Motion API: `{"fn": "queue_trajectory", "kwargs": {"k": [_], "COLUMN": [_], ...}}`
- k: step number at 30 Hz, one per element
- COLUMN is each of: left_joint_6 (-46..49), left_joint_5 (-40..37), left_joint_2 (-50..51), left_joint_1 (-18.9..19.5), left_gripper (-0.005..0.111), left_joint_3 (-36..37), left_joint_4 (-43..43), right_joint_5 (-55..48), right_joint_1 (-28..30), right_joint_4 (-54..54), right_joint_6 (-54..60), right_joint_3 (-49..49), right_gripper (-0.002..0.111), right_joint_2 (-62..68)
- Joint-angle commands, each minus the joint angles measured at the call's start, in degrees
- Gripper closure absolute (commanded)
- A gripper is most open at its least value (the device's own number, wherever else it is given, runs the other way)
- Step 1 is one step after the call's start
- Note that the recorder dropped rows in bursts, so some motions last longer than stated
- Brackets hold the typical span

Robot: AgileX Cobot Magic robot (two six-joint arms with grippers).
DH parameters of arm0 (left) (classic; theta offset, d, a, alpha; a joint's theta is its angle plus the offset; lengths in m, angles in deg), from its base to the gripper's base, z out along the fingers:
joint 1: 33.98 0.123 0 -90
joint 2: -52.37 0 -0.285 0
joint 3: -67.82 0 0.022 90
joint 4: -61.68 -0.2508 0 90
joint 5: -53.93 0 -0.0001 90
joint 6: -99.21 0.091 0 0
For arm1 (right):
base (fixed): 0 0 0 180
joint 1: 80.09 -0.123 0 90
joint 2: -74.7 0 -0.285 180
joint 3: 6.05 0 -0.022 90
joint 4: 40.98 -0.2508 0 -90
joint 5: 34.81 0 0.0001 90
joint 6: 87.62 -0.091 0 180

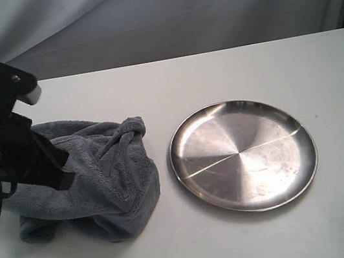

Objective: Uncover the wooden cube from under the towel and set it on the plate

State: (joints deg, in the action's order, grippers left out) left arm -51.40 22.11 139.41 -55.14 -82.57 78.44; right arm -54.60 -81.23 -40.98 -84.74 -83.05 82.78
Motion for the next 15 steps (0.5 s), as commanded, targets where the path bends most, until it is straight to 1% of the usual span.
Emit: {"fn": "queue_trajectory", "kwargs": {"k": [1,11,15], "left_joint_6": [1.13,1.13,1.13], "left_joint_5": [-0.12,0.35,-5.95], "left_joint_2": [1.96,1.96,1.96], "left_joint_1": [-1.79,-1.79,-1.79], "left_gripper": [0.107,0.107,0.107], "left_joint_3": [-0.48,-0.48,-0.48], "left_joint_4": [0.72,0.72,1.12], "right_joint_5": [0.11,0.11,0.11], "right_joint_1": [-0.10,-0.10,-0.10], "right_joint_4": [0.00,0.00,0.00], "right_joint_6": [-0.10,-0.10,-0.10], "right_joint_3": [-0.22,-0.22,-0.22], "right_gripper": [0.108,0.108,0.108], "right_joint_2": [-0.29,-0.29,-0.29]}}
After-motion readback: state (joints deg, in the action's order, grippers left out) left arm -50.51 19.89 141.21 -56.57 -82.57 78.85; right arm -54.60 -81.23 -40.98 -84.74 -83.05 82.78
